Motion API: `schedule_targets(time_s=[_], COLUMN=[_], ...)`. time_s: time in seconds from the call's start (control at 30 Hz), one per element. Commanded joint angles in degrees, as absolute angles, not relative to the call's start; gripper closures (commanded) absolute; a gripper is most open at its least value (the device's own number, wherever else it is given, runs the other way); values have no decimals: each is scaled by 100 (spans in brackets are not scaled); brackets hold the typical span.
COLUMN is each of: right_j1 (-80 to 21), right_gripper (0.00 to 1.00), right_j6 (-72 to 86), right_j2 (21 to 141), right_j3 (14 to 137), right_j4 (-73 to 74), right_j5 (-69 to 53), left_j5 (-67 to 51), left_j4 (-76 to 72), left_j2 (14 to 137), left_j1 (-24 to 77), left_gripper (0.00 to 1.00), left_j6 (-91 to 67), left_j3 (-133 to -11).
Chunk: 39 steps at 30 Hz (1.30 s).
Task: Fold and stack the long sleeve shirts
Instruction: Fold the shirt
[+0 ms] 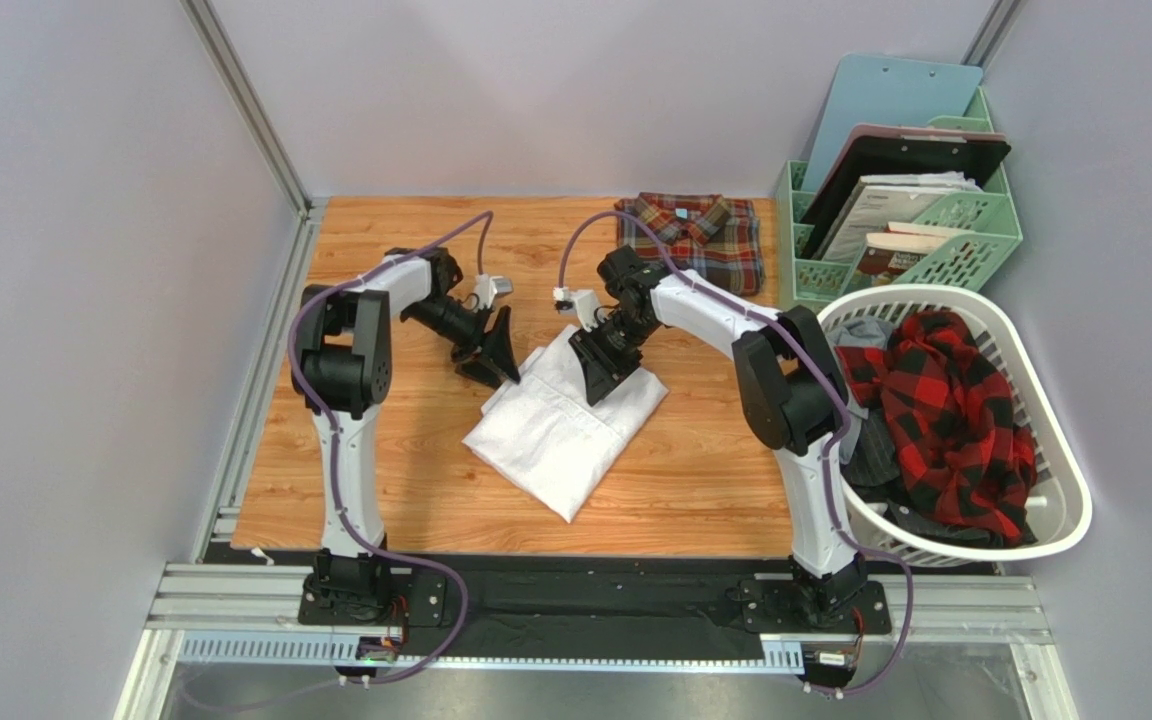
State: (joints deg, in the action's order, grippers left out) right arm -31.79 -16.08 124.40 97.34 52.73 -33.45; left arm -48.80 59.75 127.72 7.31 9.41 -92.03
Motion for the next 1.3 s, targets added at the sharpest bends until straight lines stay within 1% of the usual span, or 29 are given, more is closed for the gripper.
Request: schedule_targets(time_s=[0.0, 0.27, 0.33, 0.53, 0.8, 0.93, 1.03, 1.1, 1.13, 1.2, 1.23, 1.27], right_j1=[-3191, -3190, -3199, -3191, -3199, -3199, -3199, -3199, -3199, -3199, -3199, -3199], right_gripper=[64, 65, 65, 65, 65, 65, 65, 65, 65, 65, 65, 65], right_j6=[-1696, -1705, -1714, -1714, -1696, -1705, -1731, -1740, -1740, -1740, -1740, -1740], right_j2=[12498, 12630, 12682, 12762, 12788, 12806, 12788, 12779, 12762, 12692, 12657, 12613], right_j3=[9861, 10002, 10063, 10186, 10204, 10187, 10195, 10187, 10195, 10195, 10178, 10169], right_j4=[5265, 5317, 5326, 5361, 5353, 5335, 5317, 5309, 5309, 5309, 5300, 5309], right_j5=[-3270, -3270, -3270, -3278, -3278, -3235, -3199, -3190, -3182, -3173, -3164, -3164], left_j5=[-5088, -5615, -5704, -5827, -6239, -6521, -6592, -6566, -6539, -6425, -6364, -6241], left_j4=[5845, 5801, 5775, 5599, 5283, 5036, 5036, 5054, 5071, 5098, 5106, 5115], left_j2=[13077, 13359, 13412, 13518, 13518, 13579, 13614, 13571, 13536, 13404, 13351, 13290], left_j1=[756, 896, 949, 1011, 1107, 1142, 1143, 1143, 1151, 1125, 1108, 1081], left_gripper=[36, 40, 44, 47, 47, 44, 44, 46, 51, 65, 85, 93], left_j6=[589, 615, 633, 440, 369, 211, 246, 290, 316, 369, 369, 334], left_j3=[-9501, -9800, -9817, -9765, -9624, -9484, -9413, -9378, -9369, -9369, -9378, -9387])
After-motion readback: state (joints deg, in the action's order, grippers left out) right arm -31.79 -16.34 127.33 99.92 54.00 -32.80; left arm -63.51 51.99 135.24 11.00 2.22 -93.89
